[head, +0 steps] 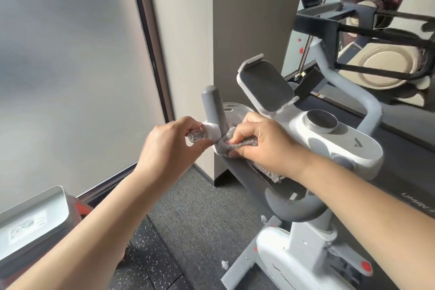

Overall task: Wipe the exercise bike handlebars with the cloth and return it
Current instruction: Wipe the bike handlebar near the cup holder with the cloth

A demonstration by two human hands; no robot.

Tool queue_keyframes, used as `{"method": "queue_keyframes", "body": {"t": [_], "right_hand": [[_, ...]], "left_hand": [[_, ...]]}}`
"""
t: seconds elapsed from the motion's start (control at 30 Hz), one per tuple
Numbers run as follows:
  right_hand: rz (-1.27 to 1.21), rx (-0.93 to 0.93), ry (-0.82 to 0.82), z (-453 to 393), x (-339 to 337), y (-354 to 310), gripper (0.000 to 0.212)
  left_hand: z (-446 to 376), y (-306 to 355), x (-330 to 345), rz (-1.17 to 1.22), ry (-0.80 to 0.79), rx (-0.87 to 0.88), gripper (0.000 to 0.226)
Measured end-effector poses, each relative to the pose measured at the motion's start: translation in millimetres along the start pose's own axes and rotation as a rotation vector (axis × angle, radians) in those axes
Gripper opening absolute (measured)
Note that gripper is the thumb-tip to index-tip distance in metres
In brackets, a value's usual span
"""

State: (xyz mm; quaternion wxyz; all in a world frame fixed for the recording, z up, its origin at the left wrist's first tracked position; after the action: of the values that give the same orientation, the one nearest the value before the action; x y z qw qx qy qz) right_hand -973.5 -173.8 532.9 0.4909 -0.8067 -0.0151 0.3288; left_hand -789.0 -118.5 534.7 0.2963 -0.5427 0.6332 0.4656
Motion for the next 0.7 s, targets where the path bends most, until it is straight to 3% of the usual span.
{"method": "queue_keyframes", "body": {"t": [0.2,0.37,0.57,0.7], "right_hand": [[-0.064,0.024,0.242,-23.0,-2.3,-23.0,0.014],[-0.043,0.115,0.067,7.0,8.0,-9.9,0.032],[0.029,0.242,-0.131,30.5,-4.9,-19.2,0.008],[-0.026,0.125,0.162,13.3,0.0,-22.1,0.010]], "left_hand": [[3.8,-1.9,2.7,0.030,0.008,0.029,0.032],[8.0,-2.6,6.9,0.037,0.027,0.025,0.023],[12.9,0.0,6.3,0.051,0.027,0.048,0.032],[18.1,2.3,0.7,0.115,0.002,0.085,0.041]]}}
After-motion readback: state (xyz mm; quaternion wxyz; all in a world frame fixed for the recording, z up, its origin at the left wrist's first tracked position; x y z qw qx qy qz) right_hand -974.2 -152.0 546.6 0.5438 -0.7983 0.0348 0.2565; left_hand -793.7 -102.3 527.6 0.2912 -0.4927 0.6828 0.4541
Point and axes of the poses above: each hand's wrist, its own z-axis away from the middle knuckle, its own x-axis out of the palm, y = z × x, the point moved 2 cm from there along -z, towards the middle knuckle, and after that the axes turned 15 degrees about -z, right-handed, at the moved point
